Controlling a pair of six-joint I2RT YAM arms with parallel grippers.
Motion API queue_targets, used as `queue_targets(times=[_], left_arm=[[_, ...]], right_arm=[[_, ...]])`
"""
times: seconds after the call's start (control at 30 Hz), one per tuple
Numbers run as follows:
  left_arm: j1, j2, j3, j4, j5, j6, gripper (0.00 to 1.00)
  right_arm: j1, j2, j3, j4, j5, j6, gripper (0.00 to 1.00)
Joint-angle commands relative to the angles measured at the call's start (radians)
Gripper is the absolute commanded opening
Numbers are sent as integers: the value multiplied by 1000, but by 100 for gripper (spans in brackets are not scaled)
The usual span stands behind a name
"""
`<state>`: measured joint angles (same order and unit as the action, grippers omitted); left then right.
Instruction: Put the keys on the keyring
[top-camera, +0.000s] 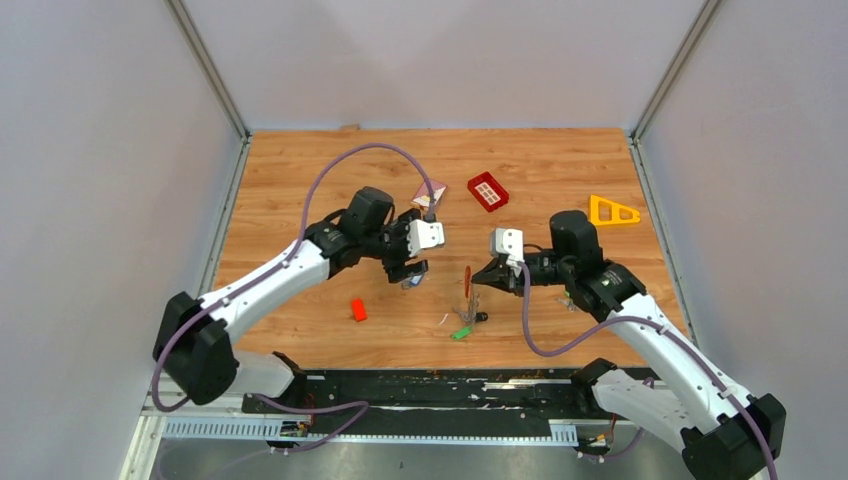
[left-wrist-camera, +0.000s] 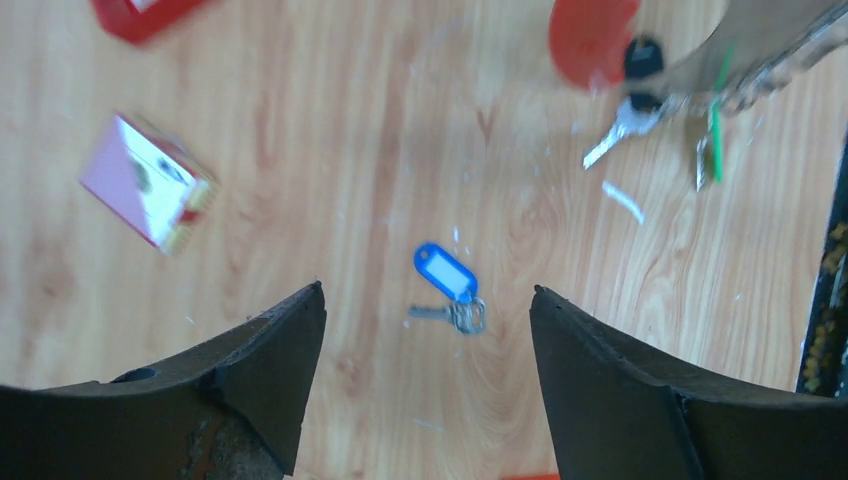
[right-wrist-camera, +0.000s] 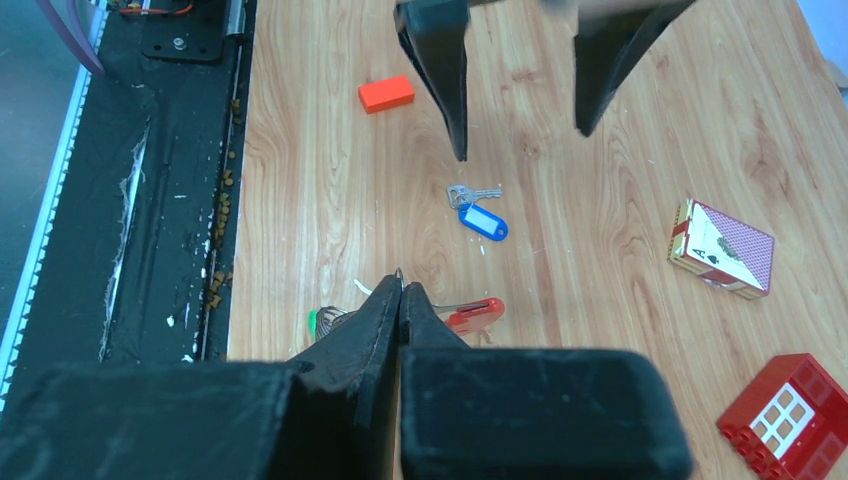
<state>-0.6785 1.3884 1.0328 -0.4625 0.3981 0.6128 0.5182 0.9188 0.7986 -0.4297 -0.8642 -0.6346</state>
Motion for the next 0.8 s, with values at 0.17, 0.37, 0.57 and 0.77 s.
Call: queue_targets(times=[0.17, 0.37, 0.57, 0.77], left_arm=[[-15, -159, -130, 467, 411, -173, 76], [-55, -162, -147, 552, 436, -223, 68], [-86, -131, -137, 558, 464, -238, 59], [-101, -116, -122, 532, 474, -227, 47]], right_arm=[[-6, 26, 28, 159, -100, 119, 0], [-13, 36, 21, 198, -103, 160, 0], [-18, 43, 18, 218, -91, 178, 0], [-22, 44, 14, 231, -88, 187, 0]])
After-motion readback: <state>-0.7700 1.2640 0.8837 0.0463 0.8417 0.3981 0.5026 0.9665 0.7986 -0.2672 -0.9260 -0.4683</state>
